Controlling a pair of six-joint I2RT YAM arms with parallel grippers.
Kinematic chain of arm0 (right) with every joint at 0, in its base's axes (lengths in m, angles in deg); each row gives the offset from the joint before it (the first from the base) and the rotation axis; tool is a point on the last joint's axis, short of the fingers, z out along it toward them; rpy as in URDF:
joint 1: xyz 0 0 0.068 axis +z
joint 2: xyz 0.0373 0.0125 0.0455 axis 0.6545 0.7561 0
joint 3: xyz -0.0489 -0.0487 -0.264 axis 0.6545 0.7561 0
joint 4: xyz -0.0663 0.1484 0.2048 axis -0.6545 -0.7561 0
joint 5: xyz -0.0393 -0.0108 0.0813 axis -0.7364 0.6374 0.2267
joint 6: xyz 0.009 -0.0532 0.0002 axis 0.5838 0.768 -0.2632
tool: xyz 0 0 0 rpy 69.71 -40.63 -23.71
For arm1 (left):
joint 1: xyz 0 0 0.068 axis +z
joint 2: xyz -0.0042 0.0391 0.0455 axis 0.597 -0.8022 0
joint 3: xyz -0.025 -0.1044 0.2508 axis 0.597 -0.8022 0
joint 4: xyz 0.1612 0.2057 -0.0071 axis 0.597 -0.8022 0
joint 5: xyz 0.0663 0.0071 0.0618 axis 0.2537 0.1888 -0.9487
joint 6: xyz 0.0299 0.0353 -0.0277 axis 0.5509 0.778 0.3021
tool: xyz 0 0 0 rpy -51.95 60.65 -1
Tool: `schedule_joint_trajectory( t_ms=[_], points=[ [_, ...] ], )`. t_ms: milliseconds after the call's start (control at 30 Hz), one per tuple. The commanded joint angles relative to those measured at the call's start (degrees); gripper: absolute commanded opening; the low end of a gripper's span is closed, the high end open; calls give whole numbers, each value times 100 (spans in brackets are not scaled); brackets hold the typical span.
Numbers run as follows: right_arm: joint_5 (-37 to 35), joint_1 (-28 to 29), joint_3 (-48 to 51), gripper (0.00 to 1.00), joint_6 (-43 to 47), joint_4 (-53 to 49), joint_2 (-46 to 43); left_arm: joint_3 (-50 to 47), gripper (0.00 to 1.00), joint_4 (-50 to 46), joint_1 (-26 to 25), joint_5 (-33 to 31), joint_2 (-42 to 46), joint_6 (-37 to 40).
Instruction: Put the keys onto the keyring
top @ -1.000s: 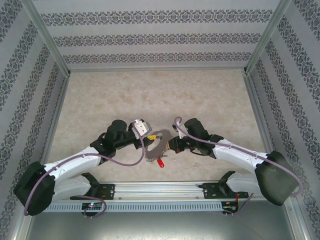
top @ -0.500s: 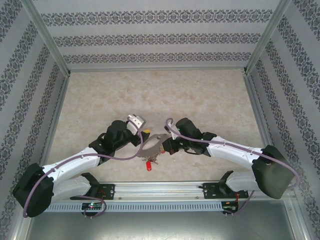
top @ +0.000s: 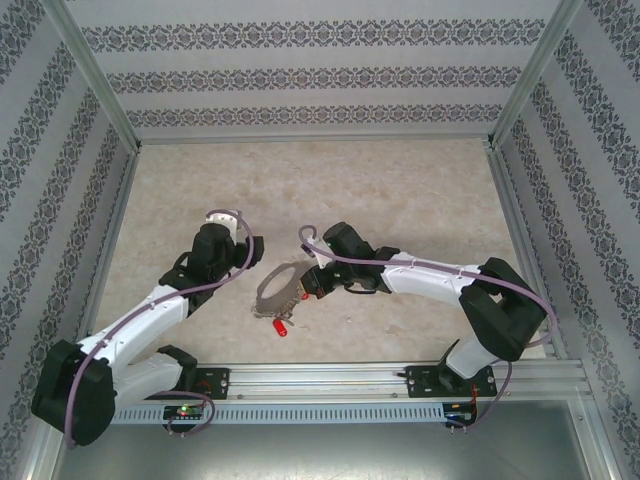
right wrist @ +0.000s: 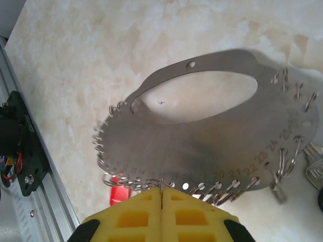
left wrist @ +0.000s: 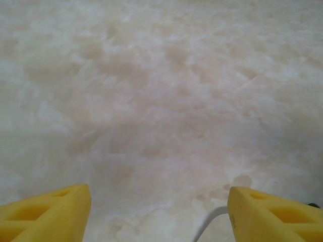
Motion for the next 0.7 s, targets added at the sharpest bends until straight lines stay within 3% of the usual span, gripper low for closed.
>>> schedule_joint_trajectory(
  t_ms=[0, 200, 300, 400, 500, 667],
  points=[
    [133, 47, 173, 0, 26, 131, -6, 189, 73, -432, 215, 665, -337, -584],
    [250, 43, 364, 0, -217, 12, 160, 657, 74, -826, 316, 1235, -1197, -654],
    [212, 34, 622, 13, -397, -59, 5, 746, 73, -875, 322, 1382, -1438, -630],
    [-115, -121, 841, 34, -743, -77, -266, 735, 74, -858, 317, 1433, -1526, -620],
    [-150, -419, 839, 44, -1076, -56, -338, 705, 74, -898, 324, 1442, -1590, -628],
    [-35, -672, 570, 46, -1651, -200, 67, 715, 73, -942, 324, 1738, -1736, -554]
  ],
)
